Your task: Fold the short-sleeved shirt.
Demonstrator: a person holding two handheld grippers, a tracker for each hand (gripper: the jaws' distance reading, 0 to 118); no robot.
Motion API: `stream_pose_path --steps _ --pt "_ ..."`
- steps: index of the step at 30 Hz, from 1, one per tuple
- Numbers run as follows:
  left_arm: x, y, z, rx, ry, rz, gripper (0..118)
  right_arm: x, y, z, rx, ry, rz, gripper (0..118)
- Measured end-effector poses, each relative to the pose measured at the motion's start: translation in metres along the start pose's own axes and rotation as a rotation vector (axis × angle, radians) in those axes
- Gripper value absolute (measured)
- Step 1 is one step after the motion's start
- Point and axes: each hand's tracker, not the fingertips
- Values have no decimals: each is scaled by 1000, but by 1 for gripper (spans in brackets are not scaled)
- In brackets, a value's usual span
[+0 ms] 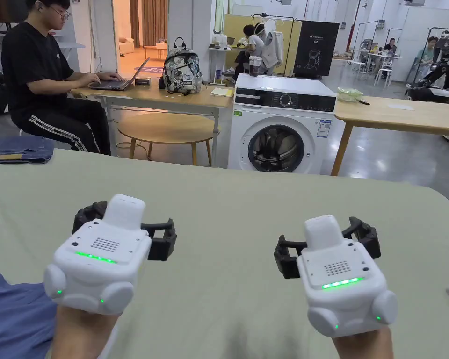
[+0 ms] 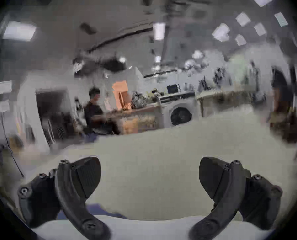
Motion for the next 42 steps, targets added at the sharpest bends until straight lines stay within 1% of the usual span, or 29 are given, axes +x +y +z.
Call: stream_pose_path --steps 1,2,4,5,9,12,17,20,23,27,29,31,32,33,34,35,36,37,38,39,41,42 --pt "-6 -2 1 13 -16 101 114 5 -1 -1 -12 17 -110 118" --pt "-11 -5 -3 22 -29 179 114 6 -1 5 -14 21 -188 118" --pt "-16 -10 -7 31 -18 269 114 9 -5 6 -6 17 -291 118" --pt "-17 -11 -7 38 -14 281 114 8 -7 7 -8 -14 -324 118" --pt "-6 -12 -4 63 40 164 114 9 -11 7 -18 -31 -343 118" --pt "-2 -10 0 69 25 123 114 7 -11 9 -13 -38 -327 118" --pt "6 -8 3 83 39 53 114 0 -7 15 23 -54 -218 118" --pt "12 -8 9 127 79 -12 114 -4 -6 18 43 -76 -195 118" --pt "17 -7 14 154 121 -57 114 -3 -5 20 52 -76 -199 118" --pt "19 -2 14 148 93 -64 114 -3 -7 16 43 -77 -208 118" --pt "21 0 13 139 101 -64 114 -3 -8 17 43 -81 -217 118" --pt "20 1 13 120 111 -57 109 -5 -8 19 35 -89 -226 118" --pt "19 0 13 121 112 -46 101 -5 -8 19 29 -84 -232 117" --pt "18 0 13 119 110 -34 82 -5 -8 20 29 -80 -236 108" --pt "17 0 13 110 109 -18 66 -6 -5 24 22 -74 -239 104" --pt "15 0 13 98 103 -1 51 -6 -4 23 6 -66 -240 102" --pt "14 -1 13 92 97 14 34 -7 -4 23 -3 -58 -242 92" --pt "13 -1 14 92 91 23 23 -7 -5 23 -3 -49 -245 76" --pt "13 -2 14 92 91 27 16 -7 -5 22 -4 -46 -244 58" --pt "13 -3 14 92 93 29 12 -8 -5 22 -7 -47 -242 35" --pt "13 -5 15 86 90 28 3 -8 -6 22 -15 -40 -251 6" --pt "14 -6 15 81 89 26 0 -8 -6 22 -16 -37 -253 0"
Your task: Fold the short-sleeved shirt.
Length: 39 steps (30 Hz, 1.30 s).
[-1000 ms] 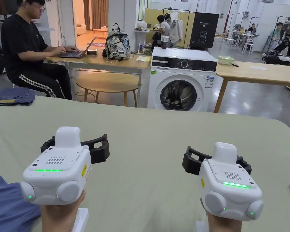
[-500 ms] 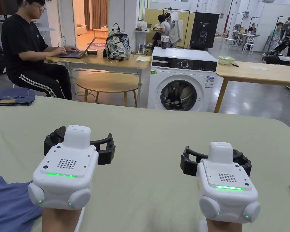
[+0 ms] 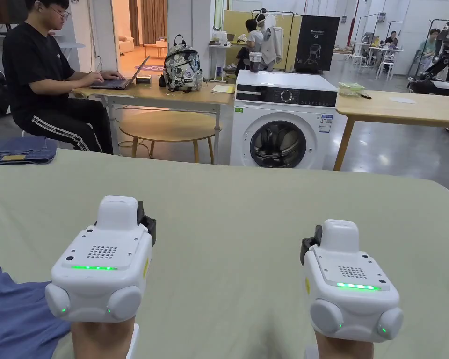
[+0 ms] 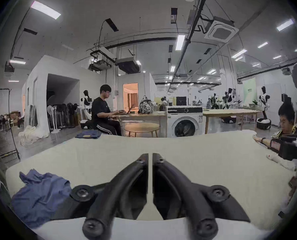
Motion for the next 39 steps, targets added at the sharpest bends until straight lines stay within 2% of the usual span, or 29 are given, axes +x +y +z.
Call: stream_pose_path --steps 4,9,13,22,27,32,39 --pt "0 -3 -2 -22 -6 8 0 -2 0 3 4 -8 -14 0" --pt "-3 -5 -6 -74 -20 38 0 -4 2 6 8 -26 6 0" --pt "-10 -3 -9 -126 1 11 0 -7 5 8 13 -31 31 0" --pt "-56 5 2 -170 11 -21 0 -25 10 3 19 12 34 0" --pt "-105 9 17 -236 70 -36 0 -46 10 1 13 64 41 0" --pt "-182 2 31 -413 151 -90 0 -70 2 -4 -9 127 59 0" --pt "-306 -46 40 -708 207 112 0 -98 -15 -15 -44 193 96 0"
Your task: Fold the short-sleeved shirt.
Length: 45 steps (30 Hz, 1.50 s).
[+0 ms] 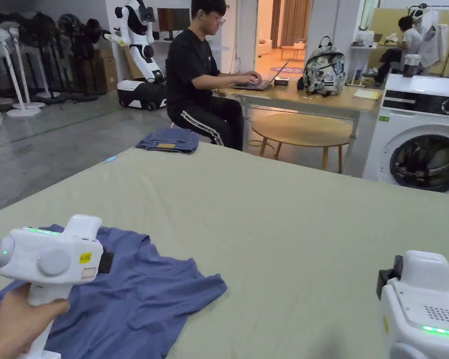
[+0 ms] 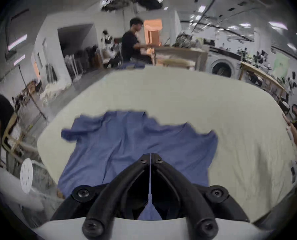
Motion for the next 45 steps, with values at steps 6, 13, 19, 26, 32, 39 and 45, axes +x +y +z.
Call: stream_pose_path --steps 6,13,19,26,32,39,45 --pt "-57 -27 -40 -216 -74 113 0 -14 -10 -10 -46 21 -2 0" --pt "-74 -29 -78 -251 -139 197 64 -26 -19 -16 -98 31 -7 0" --pt "-57 -26 -110 -350 -112 227 96 -29 -32 -23 -124 39 -1 0" --pt "-10 -30 -99 -357 19 -49 60 -32 -34 -19 -153 39 16 0" --pt "-21 -21 -105 -337 41 -40 4 -37 -38 -19 -171 52 13 0" --pt "-43 -28 -108 -284 -10 44 2 -38 -38 -16 -180 57 16 0" --pt "-48 -15 -81 -111 -53 101 0 -35 -39 -19 -180 49 12 0"
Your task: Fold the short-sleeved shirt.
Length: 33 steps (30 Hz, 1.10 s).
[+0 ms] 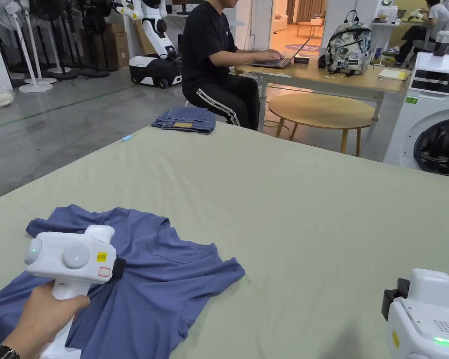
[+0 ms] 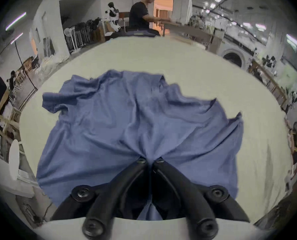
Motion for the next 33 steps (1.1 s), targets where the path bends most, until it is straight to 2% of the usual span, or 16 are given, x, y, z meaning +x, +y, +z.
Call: stream_pose_path --steps 8,15,19,21,23,29,33 --pt "35 35 60 185 -85 -25 0 7 4 4 19 -10 -17 0" --pt "110 85 133 338 -195 -129 0 28 17 19 55 -35 -54 0" --pt "180 100 172 392 -262 -217 0 49 27 34 84 -62 -80 0" --pt "216 108 184 413 -336 -232 0 62 29 40 99 -73 -93 0" --pt "256 114 195 457 -404 -304 0 75 31 48 113 -95 -100 0" --pt "373 119 197 457 -578 -420 0 122 32 75 144 -172 -133 0" --pt "453 97 182 397 -701 -491 0 156 25 88 154 -233 -148 0"
